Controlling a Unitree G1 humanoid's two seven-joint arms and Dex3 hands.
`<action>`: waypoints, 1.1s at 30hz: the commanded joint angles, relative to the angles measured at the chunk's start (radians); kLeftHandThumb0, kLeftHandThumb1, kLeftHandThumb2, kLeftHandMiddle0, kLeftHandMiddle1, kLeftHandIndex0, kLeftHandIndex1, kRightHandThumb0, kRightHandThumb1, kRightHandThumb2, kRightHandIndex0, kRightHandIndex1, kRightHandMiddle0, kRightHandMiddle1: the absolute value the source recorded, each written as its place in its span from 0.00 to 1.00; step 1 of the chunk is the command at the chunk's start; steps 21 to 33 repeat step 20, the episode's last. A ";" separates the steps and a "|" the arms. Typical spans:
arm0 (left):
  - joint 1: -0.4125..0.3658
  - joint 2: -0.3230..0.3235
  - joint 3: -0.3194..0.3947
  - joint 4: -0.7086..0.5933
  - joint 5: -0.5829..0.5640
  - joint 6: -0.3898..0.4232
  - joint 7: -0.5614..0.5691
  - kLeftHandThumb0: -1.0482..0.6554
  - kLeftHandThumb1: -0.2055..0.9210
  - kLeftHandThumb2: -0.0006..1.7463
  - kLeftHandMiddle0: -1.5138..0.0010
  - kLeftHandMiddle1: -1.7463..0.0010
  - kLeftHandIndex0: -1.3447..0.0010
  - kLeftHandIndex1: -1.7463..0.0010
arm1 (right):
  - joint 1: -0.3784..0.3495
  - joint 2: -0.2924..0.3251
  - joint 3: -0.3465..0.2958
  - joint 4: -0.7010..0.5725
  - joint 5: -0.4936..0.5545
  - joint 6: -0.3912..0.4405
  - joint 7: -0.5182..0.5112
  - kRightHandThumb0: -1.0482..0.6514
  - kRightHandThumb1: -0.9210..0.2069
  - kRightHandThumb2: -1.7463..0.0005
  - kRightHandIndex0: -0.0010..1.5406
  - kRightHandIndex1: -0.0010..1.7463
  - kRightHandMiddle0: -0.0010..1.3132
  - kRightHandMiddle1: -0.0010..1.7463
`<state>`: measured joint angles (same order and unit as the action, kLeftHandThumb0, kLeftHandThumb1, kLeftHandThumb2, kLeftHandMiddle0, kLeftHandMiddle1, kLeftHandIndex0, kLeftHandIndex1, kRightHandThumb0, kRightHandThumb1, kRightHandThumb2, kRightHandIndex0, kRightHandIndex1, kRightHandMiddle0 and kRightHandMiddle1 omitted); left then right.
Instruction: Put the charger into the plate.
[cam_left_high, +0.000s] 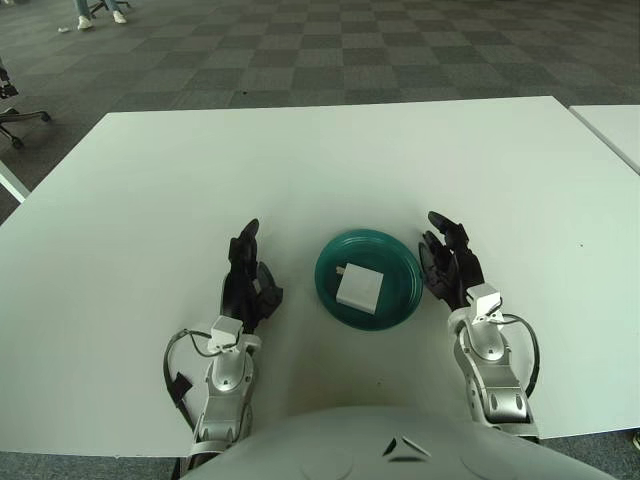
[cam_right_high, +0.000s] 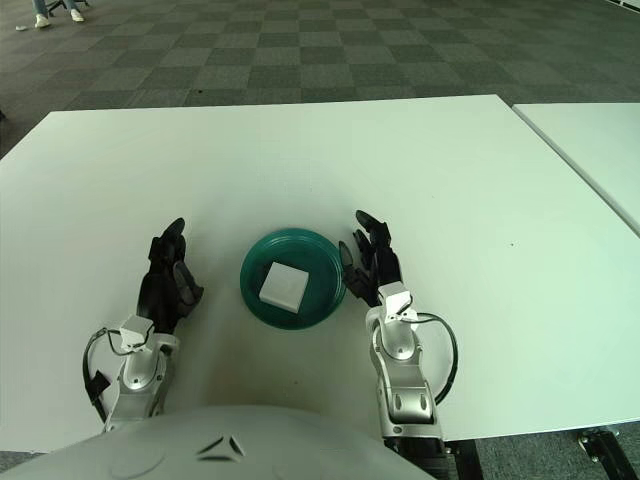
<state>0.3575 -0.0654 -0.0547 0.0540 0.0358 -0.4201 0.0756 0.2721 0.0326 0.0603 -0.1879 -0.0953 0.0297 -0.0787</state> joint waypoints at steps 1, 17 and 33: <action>0.037 0.008 0.000 0.046 -0.008 0.034 -0.019 0.02 1.00 0.63 0.92 0.99 1.00 0.71 | 0.023 0.006 0.005 0.005 -0.007 0.022 -0.008 0.23 0.00 0.66 0.19 0.00 0.00 0.36; 0.044 0.004 0.022 0.061 -0.016 -0.010 -0.015 0.03 1.00 0.62 0.88 0.99 1.00 0.64 | 0.038 0.018 0.033 -0.004 -0.022 0.019 -0.028 0.23 0.00 0.66 0.19 0.00 0.00 0.36; 0.046 0.003 0.025 0.063 -0.020 -0.018 -0.016 0.04 1.00 0.63 0.88 0.99 1.00 0.64 | 0.042 0.019 0.038 -0.007 -0.024 0.019 -0.031 0.23 0.00 0.66 0.19 0.00 0.00 0.36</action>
